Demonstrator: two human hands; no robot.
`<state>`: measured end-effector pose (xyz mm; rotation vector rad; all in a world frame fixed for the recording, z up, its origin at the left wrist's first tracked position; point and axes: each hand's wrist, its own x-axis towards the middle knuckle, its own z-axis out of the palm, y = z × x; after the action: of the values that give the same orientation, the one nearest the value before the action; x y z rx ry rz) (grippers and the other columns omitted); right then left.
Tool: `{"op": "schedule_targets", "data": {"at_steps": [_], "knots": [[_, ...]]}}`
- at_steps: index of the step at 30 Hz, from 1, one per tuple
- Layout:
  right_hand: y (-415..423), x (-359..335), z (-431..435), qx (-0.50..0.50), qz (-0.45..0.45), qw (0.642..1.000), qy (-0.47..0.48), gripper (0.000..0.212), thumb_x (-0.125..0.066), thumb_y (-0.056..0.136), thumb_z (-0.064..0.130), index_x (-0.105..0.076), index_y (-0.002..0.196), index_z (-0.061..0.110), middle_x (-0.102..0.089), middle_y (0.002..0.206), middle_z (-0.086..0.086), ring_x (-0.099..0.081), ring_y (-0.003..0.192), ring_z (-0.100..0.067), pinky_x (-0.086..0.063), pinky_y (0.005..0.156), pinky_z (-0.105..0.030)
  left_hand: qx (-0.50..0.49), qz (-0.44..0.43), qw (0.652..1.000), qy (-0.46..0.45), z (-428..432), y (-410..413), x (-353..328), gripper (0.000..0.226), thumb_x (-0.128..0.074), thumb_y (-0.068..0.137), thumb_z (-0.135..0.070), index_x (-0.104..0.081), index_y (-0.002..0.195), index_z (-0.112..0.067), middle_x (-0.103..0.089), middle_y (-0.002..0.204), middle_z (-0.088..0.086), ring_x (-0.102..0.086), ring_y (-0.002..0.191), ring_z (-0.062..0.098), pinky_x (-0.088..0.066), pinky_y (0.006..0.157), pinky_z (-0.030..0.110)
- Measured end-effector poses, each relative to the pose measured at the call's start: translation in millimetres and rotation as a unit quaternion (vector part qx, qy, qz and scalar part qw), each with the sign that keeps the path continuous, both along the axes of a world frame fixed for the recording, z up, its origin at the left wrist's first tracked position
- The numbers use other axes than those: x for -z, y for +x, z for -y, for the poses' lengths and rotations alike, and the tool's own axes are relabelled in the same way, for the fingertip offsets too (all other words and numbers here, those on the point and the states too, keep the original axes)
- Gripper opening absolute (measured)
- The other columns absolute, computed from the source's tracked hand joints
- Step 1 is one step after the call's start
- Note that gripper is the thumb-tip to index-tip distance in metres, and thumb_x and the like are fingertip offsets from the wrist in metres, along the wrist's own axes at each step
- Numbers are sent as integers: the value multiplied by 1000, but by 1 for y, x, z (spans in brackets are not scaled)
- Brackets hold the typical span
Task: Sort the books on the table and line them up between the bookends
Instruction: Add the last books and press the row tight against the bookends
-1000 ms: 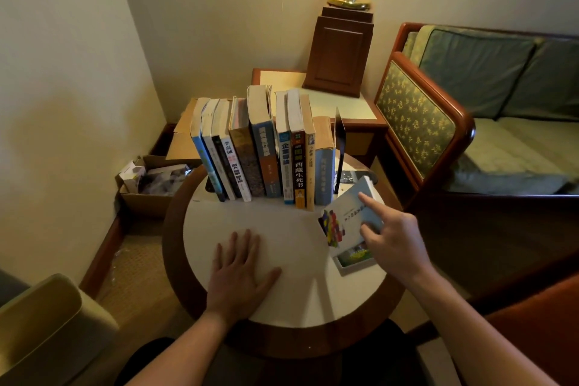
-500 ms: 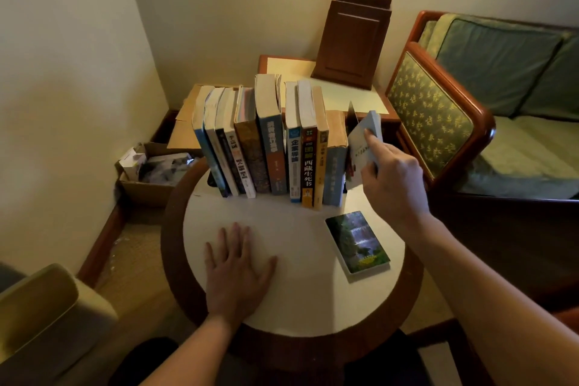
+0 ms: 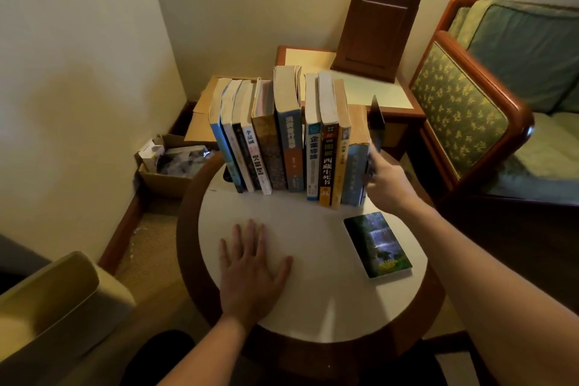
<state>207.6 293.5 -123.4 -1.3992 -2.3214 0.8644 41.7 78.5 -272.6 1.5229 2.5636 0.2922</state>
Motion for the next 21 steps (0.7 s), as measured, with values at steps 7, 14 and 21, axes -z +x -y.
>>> {"op": "schedule_targets", "data": {"at_steps": [7, 14, 21], "knots": [[6, 22, 5, 39, -25, 999, -22, 100, -60, 96, 7, 10, 155, 49, -53, 145, -11, -59, 122, -26, -49, 99, -43, 5, 3, 1000, -18, 0, -2, -1, 93, -8, 90, -82, 1, 161, -23, 9, 169, 2, 16, 154, 29, 6, 123, 55], [28, 71, 26, 67, 14, 994, 84, 87, -64, 95, 20, -8, 160, 29, -62, 133, -6, -62, 111, -23, -54, 91, -36, 65, -4, 997, -35, -10, -6, -2, 88, -3, 91, -77, 13, 159, -24, 23, 166, 3, 24, 151, 29, 7, 123, 55], [39, 103, 40, 80, 308, 947, 46, 86, -42, 87, 78, -14, 157, 36, -41, 149, -6, -42, 128, -30, -46, 97, -45, 62, -13, 997, -38, -12, -7, 0, 92, 8, 86, -80, 13, 159, -25, 21, 166, 1, 23, 152, 28, 7, 123, 54]]}}
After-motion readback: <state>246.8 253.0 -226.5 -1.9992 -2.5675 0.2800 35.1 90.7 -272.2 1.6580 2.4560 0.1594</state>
